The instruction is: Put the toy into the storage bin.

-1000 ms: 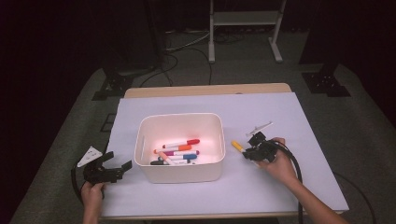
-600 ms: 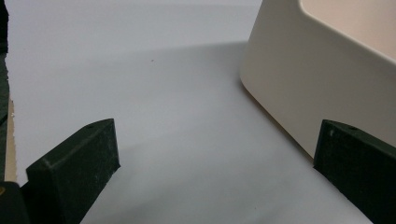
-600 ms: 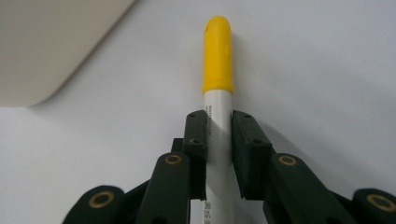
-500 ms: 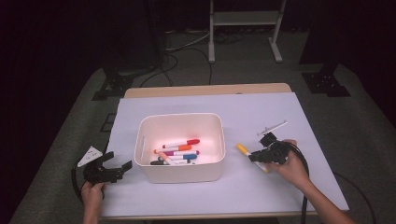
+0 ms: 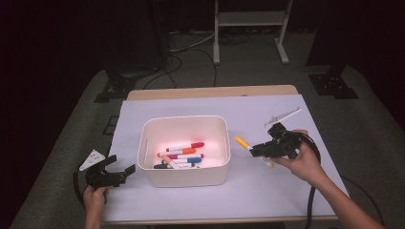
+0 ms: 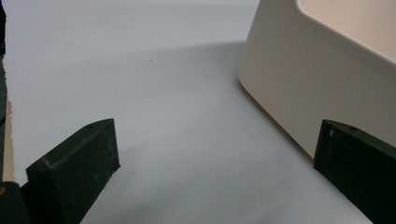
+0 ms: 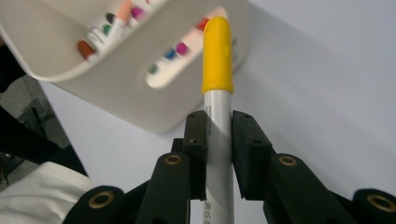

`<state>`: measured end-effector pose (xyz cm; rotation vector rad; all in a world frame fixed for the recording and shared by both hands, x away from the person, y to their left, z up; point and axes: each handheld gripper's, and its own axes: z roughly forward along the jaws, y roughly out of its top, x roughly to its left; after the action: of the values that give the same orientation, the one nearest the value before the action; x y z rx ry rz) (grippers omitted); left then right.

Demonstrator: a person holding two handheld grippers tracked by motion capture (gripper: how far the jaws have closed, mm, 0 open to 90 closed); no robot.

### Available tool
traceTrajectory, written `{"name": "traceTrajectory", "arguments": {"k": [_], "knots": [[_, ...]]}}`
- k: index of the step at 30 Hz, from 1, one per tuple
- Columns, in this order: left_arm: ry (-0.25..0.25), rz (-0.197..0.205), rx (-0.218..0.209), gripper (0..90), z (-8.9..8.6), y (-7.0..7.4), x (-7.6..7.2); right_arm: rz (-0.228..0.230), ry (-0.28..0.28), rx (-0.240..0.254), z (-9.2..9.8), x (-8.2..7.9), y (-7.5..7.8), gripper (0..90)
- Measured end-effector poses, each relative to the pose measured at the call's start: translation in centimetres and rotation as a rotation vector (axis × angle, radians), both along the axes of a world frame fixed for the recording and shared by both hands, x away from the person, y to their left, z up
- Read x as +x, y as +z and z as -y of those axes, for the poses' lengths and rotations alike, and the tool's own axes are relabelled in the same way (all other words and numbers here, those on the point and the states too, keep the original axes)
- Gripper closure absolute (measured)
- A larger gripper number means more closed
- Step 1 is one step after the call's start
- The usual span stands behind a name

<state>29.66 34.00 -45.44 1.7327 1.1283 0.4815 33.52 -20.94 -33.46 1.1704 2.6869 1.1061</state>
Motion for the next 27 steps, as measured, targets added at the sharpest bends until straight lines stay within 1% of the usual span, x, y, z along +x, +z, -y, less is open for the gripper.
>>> {"name": "traceTrajectory", "arguments": {"k": [2,7,12,15,20,23,27], "knots": [[0.001,0.000,-0.003,0.0,0.0,0.0,0.0,0.008,0.018,0.019,-0.5,-0.1,1.0,76.0],[0.000,-0.002,-0.001,0.0,0.0,0.0,0.0,0.031,0.067,0.032,-2.0,-0.4,3.6,76.1],[0.000,0.000,-0.002,0.0,0.0,0.0,0.0,0.044,0.121,0.047,-3.8,-0.6,5.4,76.0],[0.001,-0.001,-0.002,0.0,0.0,0.0,0.0,0.041,0.153,0.061,-5.0,-0.5,6.1,76.0],[0.002,0.002,-0.001,0.0,0.0,0.0,0.0,0.045,0.216,0.062,-7.3,-0.3,6.8,76.0],[0.003,0.000,-0.003,0.0,0.0,0.0,0.0,0.044,0.252,0.058,-8.7,-0.2,6.9,76.0],[0.003,-0.003,-0.001,0.0,0.0,0.0,0.0,0.038,0.303,0.066,-10.8,-0.1,7.0,76.0]]}}
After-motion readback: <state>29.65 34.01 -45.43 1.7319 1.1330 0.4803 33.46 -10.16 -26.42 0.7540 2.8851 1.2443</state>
